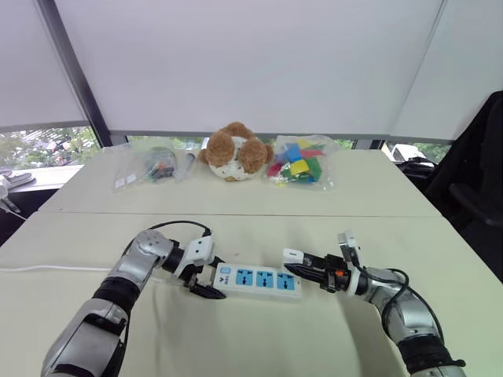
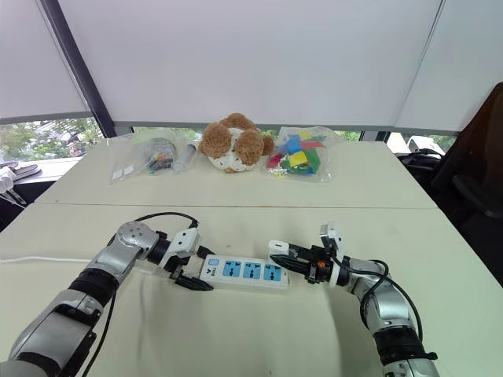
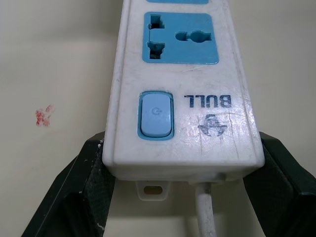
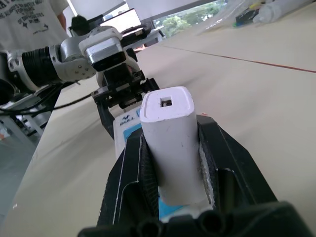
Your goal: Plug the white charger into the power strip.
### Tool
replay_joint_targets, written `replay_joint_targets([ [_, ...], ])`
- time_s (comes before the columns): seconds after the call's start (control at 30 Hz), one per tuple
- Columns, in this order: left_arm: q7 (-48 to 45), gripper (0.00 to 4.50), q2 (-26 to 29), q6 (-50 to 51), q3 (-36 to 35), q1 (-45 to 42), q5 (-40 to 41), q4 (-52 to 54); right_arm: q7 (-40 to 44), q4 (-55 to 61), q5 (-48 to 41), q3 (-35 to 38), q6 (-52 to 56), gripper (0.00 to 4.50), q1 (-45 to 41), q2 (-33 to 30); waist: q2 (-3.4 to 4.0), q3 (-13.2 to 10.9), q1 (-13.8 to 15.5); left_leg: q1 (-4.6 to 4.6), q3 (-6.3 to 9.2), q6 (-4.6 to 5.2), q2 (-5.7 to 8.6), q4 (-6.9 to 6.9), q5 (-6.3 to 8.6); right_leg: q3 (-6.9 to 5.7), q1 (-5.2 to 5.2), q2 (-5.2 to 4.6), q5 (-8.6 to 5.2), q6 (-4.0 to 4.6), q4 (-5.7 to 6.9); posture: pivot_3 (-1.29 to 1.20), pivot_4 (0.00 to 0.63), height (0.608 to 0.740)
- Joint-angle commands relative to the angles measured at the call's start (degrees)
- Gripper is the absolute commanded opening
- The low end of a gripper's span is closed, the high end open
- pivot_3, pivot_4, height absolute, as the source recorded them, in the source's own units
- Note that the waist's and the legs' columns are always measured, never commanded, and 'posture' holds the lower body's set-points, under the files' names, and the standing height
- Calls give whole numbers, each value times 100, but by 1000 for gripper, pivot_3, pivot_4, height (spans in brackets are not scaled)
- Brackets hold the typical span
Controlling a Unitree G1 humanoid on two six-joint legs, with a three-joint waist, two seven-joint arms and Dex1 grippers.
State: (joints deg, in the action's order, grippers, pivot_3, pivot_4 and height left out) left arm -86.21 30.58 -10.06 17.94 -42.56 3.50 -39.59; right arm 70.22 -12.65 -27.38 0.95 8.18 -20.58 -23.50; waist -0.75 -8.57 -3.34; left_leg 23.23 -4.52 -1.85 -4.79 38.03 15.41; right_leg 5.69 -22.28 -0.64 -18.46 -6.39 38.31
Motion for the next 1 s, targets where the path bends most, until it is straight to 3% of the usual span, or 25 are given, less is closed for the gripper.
replay_joint_targets([
  [0.03,-251,3028,51,55,297,229,-301,-39,-9,493,-161,-17,105,721,-120,18,0,0,16,2,0,0,0,0,0,0,-1,-1,0,0,0,0,150,739],
  [0.27,-241,3028,41,57,290,228,-305,-38,37,636,-145,-83,223,721,43,-51,0,0,45,5,-2,1,1,0,1,0,-3,-2,0,0,-2,0,150,739],
  [1.0,-247,3028,59,156,245,270,-269,54,355,-741,559,-272,-926,721,-70,-62,0,0,65,2,-5,1,1,0,1,3,-2,-1,0,0,-3,0,150,739],
])
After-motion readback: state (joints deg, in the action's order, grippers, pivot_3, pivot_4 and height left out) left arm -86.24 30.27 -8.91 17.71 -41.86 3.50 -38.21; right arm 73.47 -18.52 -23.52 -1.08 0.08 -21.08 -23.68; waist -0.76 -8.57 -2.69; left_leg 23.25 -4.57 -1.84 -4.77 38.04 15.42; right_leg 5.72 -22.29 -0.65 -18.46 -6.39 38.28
